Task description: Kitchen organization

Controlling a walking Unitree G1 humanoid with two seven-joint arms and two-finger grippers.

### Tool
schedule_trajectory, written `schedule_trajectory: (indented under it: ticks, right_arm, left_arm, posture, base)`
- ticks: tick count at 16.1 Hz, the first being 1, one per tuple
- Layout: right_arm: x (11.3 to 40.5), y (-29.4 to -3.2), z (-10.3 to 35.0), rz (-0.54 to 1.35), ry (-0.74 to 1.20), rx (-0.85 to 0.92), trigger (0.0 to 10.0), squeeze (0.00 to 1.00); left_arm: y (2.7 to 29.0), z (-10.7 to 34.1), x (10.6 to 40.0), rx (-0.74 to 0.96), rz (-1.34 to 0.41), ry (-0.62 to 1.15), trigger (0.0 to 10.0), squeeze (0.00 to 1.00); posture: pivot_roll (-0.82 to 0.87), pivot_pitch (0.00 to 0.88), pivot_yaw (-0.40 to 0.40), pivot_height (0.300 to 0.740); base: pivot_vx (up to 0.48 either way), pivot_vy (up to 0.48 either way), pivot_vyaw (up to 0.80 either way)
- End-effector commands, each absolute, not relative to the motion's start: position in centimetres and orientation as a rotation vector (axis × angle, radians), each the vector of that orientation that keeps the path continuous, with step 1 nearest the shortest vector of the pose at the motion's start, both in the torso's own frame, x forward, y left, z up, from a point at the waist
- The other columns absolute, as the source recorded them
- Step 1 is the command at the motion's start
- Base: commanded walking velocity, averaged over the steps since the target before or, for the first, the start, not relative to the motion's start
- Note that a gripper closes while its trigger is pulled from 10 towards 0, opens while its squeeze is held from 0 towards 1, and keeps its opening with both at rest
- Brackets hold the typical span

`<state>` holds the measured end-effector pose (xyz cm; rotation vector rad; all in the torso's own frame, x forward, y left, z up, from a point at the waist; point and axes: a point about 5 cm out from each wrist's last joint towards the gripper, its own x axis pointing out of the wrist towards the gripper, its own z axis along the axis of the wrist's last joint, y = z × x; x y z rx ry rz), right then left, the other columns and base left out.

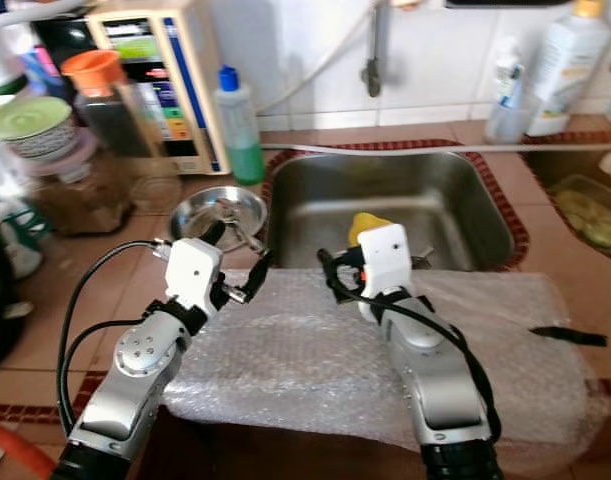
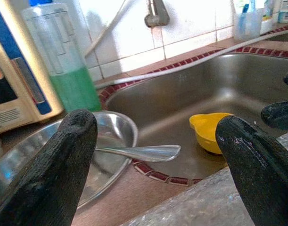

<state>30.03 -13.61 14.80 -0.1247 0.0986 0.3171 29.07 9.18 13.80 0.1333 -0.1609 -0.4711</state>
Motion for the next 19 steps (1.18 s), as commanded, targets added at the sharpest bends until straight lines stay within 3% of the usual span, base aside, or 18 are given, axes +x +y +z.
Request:
schedule_trajectory:
  ticks: [1,8,19]
  right_arm:
    - [29.98,-13.33,15.56,0.323,0.067,-0.134,10.0,0.0]
    - [29.99,-13.41,15.47,0.318,0.07,-0.142,10.0,0.0]
    - [30.12,-13.51,15.43,0.312,0.071,-0.154,10.0,0.0]
  left_arm:
    - [9.48,14.26,28.95,0.132,-0.456,-0.173,10.0,0.0]
    - [9.66,14.45,28.84,0.127,-0.456,-0.163,10.0,0.0]
    - [9.55,14.17,28.83,0.12,-0.46,-0.143,10.0,0.0]
  posture:
    - [-0.29,0.042,0.109,0.74]
    - [-0.3,0.04,0.111,0.74]
    - [-0.3,0.037,0.107,0.74]
  base:
    - [0.0,0.0,0.0]
    - [0.0,0.0,0.0]
    - [0.0,-0.405,0.0]
